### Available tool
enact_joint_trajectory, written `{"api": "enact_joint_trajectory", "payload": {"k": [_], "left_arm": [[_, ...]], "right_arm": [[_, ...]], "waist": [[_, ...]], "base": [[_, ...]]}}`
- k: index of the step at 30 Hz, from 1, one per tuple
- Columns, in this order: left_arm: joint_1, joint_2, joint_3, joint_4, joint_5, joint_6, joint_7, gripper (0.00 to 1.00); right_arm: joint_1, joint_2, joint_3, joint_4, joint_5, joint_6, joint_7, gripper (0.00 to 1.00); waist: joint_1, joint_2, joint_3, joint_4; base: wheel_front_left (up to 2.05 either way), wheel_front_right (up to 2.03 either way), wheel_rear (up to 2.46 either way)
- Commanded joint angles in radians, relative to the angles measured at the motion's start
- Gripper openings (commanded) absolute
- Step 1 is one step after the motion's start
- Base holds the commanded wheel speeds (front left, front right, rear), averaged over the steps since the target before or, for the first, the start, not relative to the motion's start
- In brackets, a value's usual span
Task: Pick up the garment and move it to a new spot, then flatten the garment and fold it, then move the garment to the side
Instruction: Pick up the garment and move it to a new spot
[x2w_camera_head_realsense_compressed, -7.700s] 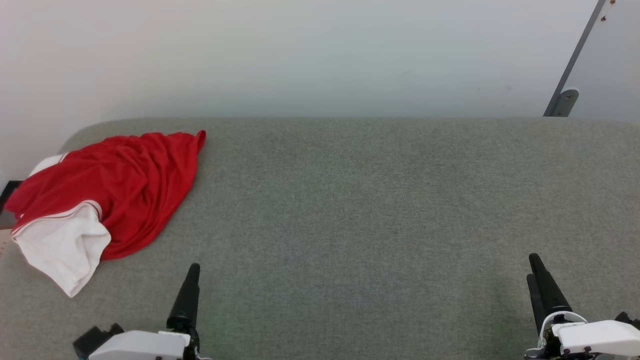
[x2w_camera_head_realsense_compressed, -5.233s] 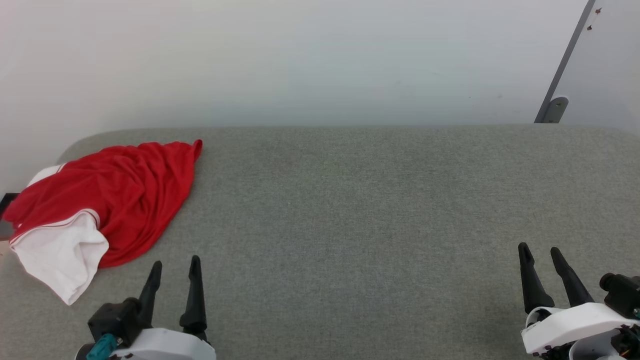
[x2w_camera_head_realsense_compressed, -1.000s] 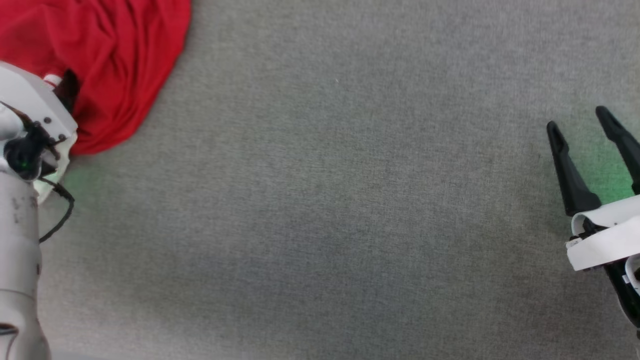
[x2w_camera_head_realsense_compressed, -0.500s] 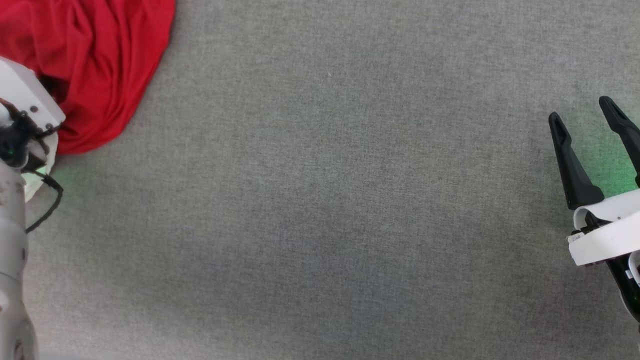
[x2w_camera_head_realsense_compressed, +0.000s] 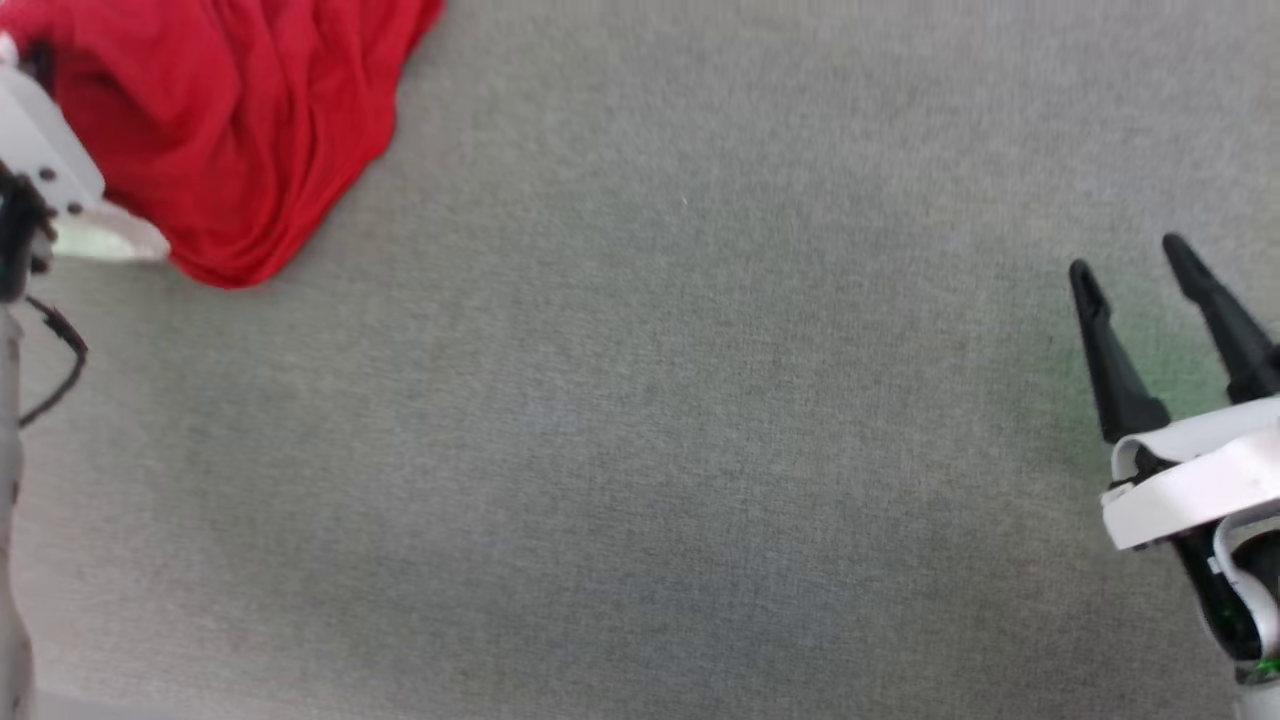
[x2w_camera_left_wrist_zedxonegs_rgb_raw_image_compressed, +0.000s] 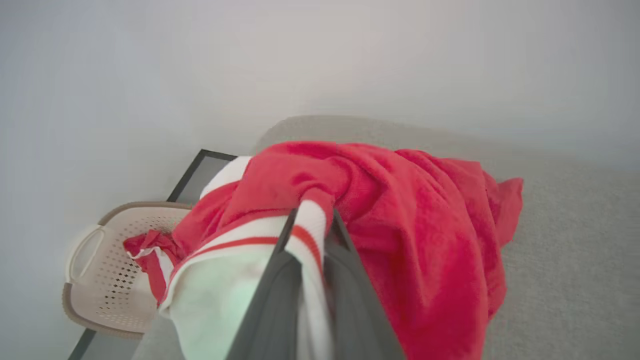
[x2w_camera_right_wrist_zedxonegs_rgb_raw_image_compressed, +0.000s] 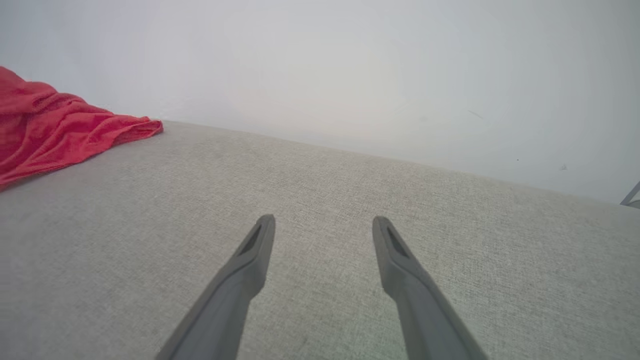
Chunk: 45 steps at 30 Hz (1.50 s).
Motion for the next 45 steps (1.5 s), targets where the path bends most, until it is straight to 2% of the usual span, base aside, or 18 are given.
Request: {"api": "enact_joint_trajectory", "payload": {"k": [1, 6, 12, 17, 23, 28, 36, 41, 45], "left_arm": [[-0.011, 0.011, -0.01, -0.016, 0.003, -0.003, -0.008, 0.0], [-0.037, 0.044, -0.071, -0.117, 0.011, -0.003, -0.022, 0.0], [-0.047, 0.08, -0.1, -0.216, 0.016, -0.003, -0.004, 0.0], [-0.023, 0.117, -0.11, -0.338, 0.013, -0.002, 0.041, 0.0], [0.042, 0.154, -0.099, -0.542, -0.014, 0.023, 0.132, 0.0], [0.125, 0.173, -0.085, -0.746, -0.062, 0.051, 0.24, 0.0], [0.231, 0.187, -0.08, -1.091, -0.12, 0.127, 0.409, 0.0], [0.267, 0.169, -0.103, -1.245, -0.135, 0.169, 0.482, 0.0], [0.287, 0.148, -0.138, -1.316, -0.129, 0.192, 0.515, 0.0]], "right_arm": [[0.014, 0.007, 0.006, 0.008, 0.006, -0.001, -0.007, 1.0], [0.03, 0.034, 0.015, 0.057, 0.018, -0.001, -0.038, 1.0], [0.039, 0.057, 0.03, 0.094, 0.025, -0.001, -0.066, 1.0], [0.04, 0.077, 0.039, 0.126, 0.029, -0.001, -0.09, 1.0], [0.039, 0.087, 0.027, 0.157, 0.032, -0.001, -0.118, 1.0], [0.038, 0.081, -0.002, 0.182, 0.02, -0.001, -0.138, 1.0], [0.055, 0.073, -0.077, 0.222, 0.006, -0.001, -0.169, 1.0], [0.056, 0.083, -0.127, 0.235, -0.006, -0.001, -0.183, 1.0], [0.052, 0.094, -0.148, 0.253, -0.008, -0.001, -0.198, 1.0]], "waist": [[0.0, 0.0, -0.07, 0.024], [0.0, 0.0, -0.156, 0.046], [0.0, 0.0, -0.219, 0.058], [0.0, 0.0, -0.268, 0.057], [0.0, 0.0, -0.309, 0.038], [0.0, 0.0, -0.332, 0.001], [0.0, 0.0, -0.335, -0.089], [0.0, 0.0, -0.317, -0.159], [0.0, 0.0, -0.299, -0.219]], "base": [[0.0, 0.0, 0.0], [0.0, 0.0, 0.0], [0.0, 0.0, 0.0], [0.0, 0.0, 0.0], [0.0, 0.0, 0.0], [0.0, 0.0, 0.0], [0.0, 0.0, 0.0], [0.0, 0.0, 0.0], [0.0, 0.0, 0.0]]}}
